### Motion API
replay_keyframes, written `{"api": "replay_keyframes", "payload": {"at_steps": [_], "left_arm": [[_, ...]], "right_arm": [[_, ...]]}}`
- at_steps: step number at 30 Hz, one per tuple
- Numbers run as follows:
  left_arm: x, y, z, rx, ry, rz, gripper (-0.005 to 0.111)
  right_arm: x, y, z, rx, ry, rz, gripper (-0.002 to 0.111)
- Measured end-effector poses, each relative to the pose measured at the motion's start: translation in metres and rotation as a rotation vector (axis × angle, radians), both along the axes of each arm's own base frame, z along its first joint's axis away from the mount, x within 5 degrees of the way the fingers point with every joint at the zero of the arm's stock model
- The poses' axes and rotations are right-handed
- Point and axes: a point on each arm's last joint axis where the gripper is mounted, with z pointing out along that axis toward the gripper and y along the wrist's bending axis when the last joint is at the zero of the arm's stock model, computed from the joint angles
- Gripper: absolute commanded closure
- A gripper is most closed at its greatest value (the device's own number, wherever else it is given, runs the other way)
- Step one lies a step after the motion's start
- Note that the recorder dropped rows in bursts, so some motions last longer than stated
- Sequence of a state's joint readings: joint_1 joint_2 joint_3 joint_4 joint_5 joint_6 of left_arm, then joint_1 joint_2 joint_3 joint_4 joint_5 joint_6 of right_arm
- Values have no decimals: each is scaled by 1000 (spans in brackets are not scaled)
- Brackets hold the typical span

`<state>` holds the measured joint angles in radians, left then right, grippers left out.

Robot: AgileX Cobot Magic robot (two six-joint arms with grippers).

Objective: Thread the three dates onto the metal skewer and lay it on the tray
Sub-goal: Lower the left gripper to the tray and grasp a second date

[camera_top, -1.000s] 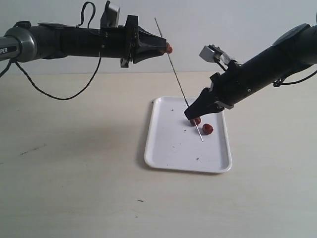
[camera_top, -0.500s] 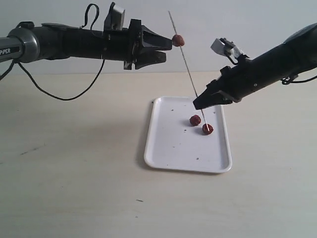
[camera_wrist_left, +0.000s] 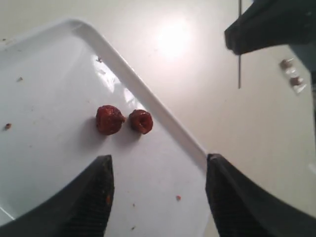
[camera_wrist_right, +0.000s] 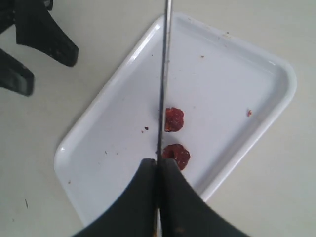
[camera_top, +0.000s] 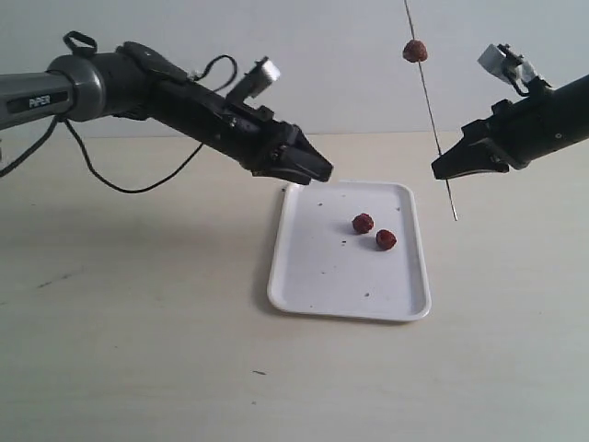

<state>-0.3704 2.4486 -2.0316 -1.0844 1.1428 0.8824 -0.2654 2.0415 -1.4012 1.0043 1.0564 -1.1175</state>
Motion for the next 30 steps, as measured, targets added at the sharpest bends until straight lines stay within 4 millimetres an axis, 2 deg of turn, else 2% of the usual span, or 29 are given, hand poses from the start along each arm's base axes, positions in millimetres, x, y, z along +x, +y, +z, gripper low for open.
{"api": "replay_keyframes", "payload": {"at_steps": [7, 15, 19, 23, 30], "left_arm": [[-28, -59, -18, 261, -165, -10, 52], [-64, -110, -31, 636, -664, -281, 52], [-71, -121, -30, 720, -825, -357, 52], [-68, -122, -28, 755, -924, -394, 52], [-65, -121, -27, 815, -1168, -710, 52]], "right_arm": [[-1, -5, 0, -3, 3, -6, 108], [-2, -4, 0, -1, 6, 0, 108], [-2, -4, 0, -4, 9, 5, 108], [-2, -4, 0, -2, 10, 8, 108], [-3, -4, 0, 3, 12, 15, 108]]}}
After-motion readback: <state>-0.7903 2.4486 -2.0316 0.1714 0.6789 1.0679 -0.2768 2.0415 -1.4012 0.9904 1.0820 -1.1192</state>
